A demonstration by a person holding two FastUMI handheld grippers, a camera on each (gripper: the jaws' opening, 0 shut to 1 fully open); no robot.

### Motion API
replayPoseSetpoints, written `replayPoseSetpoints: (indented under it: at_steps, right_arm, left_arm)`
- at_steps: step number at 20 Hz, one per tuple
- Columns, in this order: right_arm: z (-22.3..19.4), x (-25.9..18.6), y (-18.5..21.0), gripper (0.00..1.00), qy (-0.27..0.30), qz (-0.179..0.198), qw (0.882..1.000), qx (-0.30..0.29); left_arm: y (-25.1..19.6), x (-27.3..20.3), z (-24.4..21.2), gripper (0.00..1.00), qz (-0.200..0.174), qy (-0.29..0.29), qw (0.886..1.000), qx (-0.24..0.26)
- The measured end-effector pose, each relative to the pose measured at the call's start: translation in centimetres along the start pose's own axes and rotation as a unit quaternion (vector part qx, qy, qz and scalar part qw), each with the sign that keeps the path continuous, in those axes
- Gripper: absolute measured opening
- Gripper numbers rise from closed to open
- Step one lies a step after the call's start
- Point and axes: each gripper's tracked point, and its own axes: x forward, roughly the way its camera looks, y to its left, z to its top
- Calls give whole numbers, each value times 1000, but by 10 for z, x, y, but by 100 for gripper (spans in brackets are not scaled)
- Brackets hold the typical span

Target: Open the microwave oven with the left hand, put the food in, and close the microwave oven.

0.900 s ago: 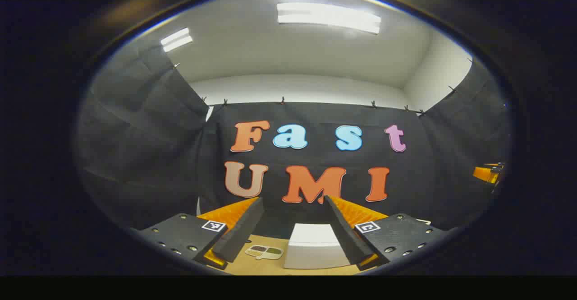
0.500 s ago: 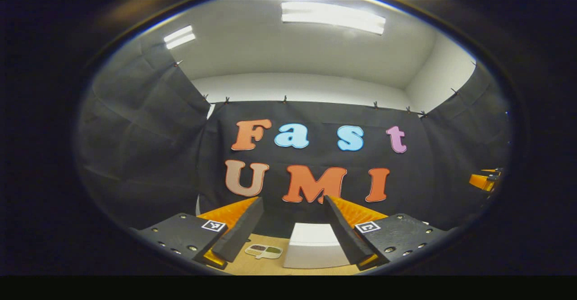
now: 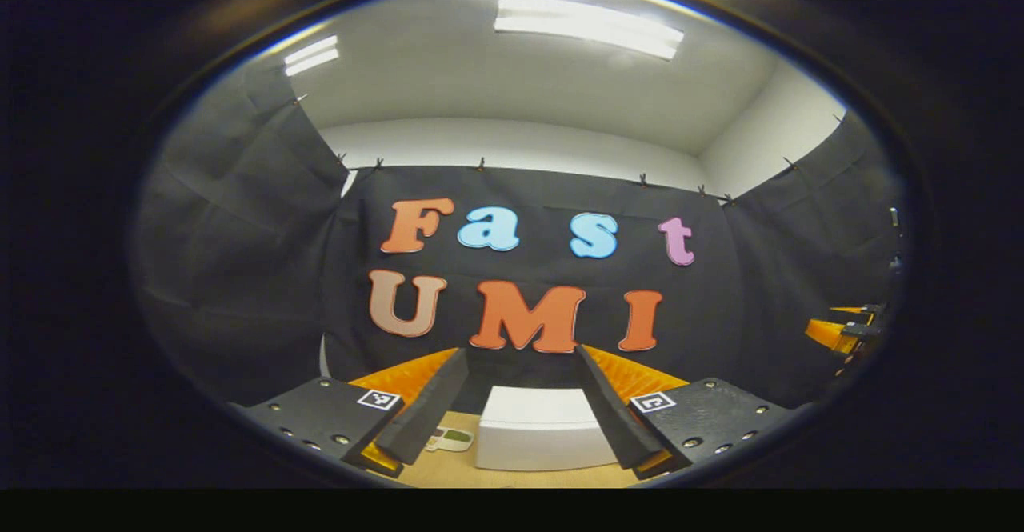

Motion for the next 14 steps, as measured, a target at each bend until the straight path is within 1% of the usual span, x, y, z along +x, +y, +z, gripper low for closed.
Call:
replayPoseSetpoints:
  at_steps: [1, 2, 5, 6, 10, 12, 13, 14]
  right_arm:
    - [-6, 0, 0, 93, 4, 2, 1000, -1]
    - [-12, -2, 0, 93, 9, 4, 1000, -5]
    - [-34, -7, -7, 93, 25, 0, 999, -20]
    - [-42, -10, -10, 94, 29, -2, 999, -23]
    - [-83, -20, -21, 95, 63, -4, 998, -16]
    - [-105, -26, -27, 95, 80, 1, 997, -9]
    - [-120, -30, -30, 95, 92, 5, 996, -10]
    - [-136, -35, -35, 95, 104, 4, 994, -14]
  left_arm:
    - [-11, 1, -3, 91, -14, -1, 1000, -6]
    - [-23, 1, -9, 88, -27, 3, 1000, -11]
    - [-55, 3, -35, 91, -60, 18, 998, -9]
    - [-67, 4, -46, 88, -69, 22, 997, -10]
    - [-102, 8, -84, 88, -84, 35, 996, -11]
    - [-118, 12, -110, 91, -90, 49, 995, -11]
    - [-127, 13, -125, 88, -94, 60, 994, -10]
    - [-135, 14, -140, 91, -99, 69, 993, -9]
